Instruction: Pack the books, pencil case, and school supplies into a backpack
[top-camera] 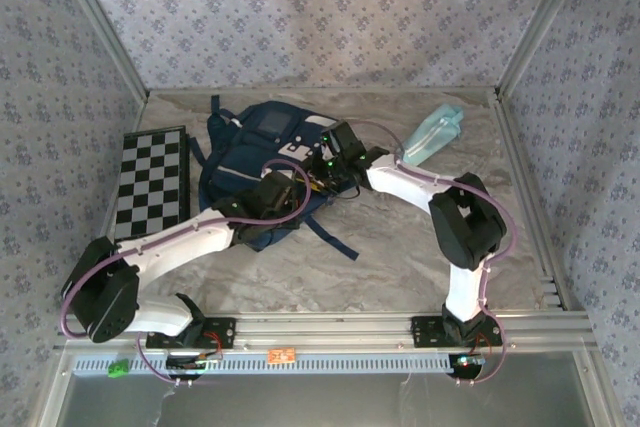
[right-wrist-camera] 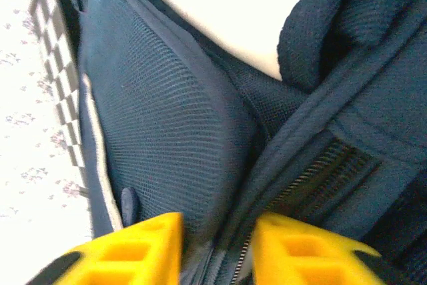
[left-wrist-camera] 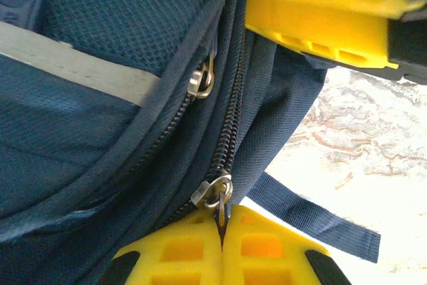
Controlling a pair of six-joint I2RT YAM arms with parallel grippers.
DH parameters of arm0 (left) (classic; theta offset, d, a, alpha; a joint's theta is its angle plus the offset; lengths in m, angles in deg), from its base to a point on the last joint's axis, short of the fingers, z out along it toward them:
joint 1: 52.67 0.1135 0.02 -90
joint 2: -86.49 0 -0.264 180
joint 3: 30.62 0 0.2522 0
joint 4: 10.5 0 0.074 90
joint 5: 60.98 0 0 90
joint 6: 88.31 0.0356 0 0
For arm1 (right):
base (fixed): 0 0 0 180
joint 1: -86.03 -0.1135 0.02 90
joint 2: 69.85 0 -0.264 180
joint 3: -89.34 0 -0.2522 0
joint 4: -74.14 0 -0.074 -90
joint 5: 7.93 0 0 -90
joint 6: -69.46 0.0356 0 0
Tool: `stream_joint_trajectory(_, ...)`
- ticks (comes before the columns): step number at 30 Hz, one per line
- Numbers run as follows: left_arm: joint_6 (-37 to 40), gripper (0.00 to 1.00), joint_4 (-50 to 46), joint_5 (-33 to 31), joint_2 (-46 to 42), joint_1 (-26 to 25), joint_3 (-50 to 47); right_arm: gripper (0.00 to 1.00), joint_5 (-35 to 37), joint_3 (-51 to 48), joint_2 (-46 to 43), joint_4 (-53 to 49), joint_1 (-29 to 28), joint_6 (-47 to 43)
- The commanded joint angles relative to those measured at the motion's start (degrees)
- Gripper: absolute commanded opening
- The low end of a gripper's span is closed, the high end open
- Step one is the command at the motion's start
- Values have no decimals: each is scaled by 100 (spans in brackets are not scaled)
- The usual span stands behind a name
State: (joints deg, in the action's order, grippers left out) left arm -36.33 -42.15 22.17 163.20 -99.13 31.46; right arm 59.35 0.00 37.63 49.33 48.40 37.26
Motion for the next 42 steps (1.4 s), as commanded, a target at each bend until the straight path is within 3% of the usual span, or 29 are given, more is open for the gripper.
stream_joint_trajectory(1,125,0,-170,-9,-47,33,314,18,537,327,99,-204,-62,-247)
stream_joint_trajectory(5,223,0,-509,-101,-272,64,234,0,608,245,115,-334,45,-549)
stream_joint_trajectory(14,403,0,-1487,-180,-1161,688,-453,0,736,183,-20,-542,320,-1163)
stream_joint_trajectory(19,517,0,-1232,238,-1430,1134,-822,0,851,261,-133,-664,421,-1429)
stream_joint_trajectory(23,509,0,-828,776,-1198,1038,-730,0,787,617,-23,-742,517,-1662)
stream_joint_trajectory(31,-54,0,-310,682,164,118,307,0,599,1631,494,-1148,890,-2027)
stream_joint_trajectory(35,-213,0,-277,364,585,98,707,21,488,1696,414,-1647,1028,-2132)
stream_joint_trajectory(38,-152,0,-330,299,627,149,785,39,303,1025,-118,-1538,1023,-1927)
stream_joint_trajectory(42,-62,0,-304,359,563,189,760,47,-338,-95,-669,-860,944,-1138)
